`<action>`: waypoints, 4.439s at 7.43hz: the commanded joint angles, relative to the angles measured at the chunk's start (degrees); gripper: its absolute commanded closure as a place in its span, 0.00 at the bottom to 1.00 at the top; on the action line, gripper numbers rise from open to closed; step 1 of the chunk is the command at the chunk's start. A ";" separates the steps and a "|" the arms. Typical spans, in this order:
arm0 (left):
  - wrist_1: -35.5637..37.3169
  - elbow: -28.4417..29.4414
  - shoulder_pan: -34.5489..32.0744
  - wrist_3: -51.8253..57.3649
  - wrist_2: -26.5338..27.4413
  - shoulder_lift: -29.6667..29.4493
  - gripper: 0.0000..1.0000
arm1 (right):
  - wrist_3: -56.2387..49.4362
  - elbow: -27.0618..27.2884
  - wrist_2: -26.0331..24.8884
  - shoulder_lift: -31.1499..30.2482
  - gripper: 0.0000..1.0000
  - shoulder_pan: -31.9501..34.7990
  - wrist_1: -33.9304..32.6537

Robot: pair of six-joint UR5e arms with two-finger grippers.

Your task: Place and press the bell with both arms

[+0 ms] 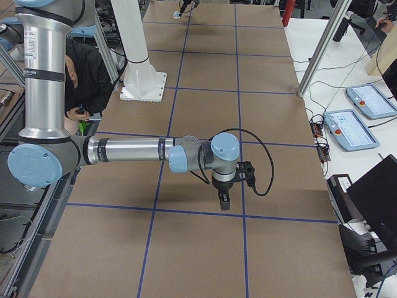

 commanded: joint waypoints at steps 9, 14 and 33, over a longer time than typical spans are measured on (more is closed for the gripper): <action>0.29 2.50 5.82 -3.64 -1.95 0.04 0.00 | 0.02 0.99 0.09 -0.88 0.00 0.00 0.00; 0.29 2.94 6.62 -3.64 -1.95 0.22 0.06 | 0.02 0.99 0.09 -1.23 0.00 0.00 0.00; 9.28 -12.53 -2.78 -13.74 -1.78 -11.68 1.00 | 0.11 2.92 1.58 -2.99 0.00 0.00 0.00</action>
